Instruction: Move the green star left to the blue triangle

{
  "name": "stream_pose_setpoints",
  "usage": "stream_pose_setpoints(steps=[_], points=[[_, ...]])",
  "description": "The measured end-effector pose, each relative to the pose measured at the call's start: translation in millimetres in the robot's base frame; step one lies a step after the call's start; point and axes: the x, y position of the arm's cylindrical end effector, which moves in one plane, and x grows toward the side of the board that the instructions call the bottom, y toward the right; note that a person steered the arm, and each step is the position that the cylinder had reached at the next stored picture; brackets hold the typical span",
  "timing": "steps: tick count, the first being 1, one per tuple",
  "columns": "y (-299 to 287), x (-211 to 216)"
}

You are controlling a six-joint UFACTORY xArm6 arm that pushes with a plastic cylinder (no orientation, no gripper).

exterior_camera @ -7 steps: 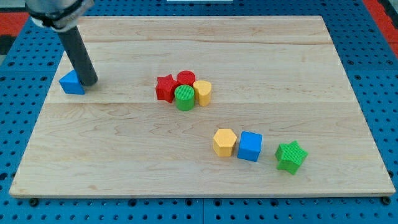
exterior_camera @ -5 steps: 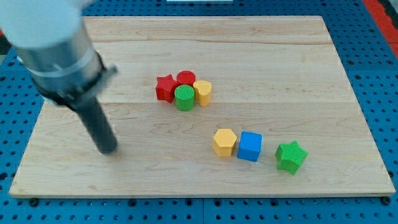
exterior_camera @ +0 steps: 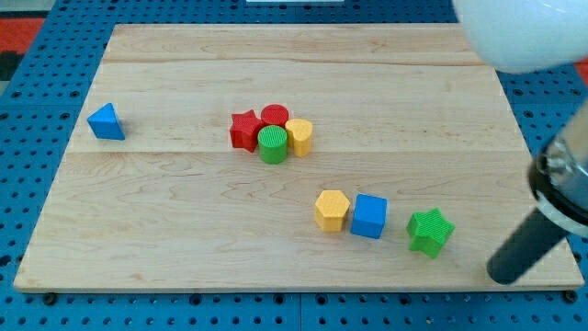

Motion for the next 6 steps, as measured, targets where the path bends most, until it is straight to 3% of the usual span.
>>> stream_pose_setpoints(steps=[2,6], points=[[-72,-42],[-38,-75]])
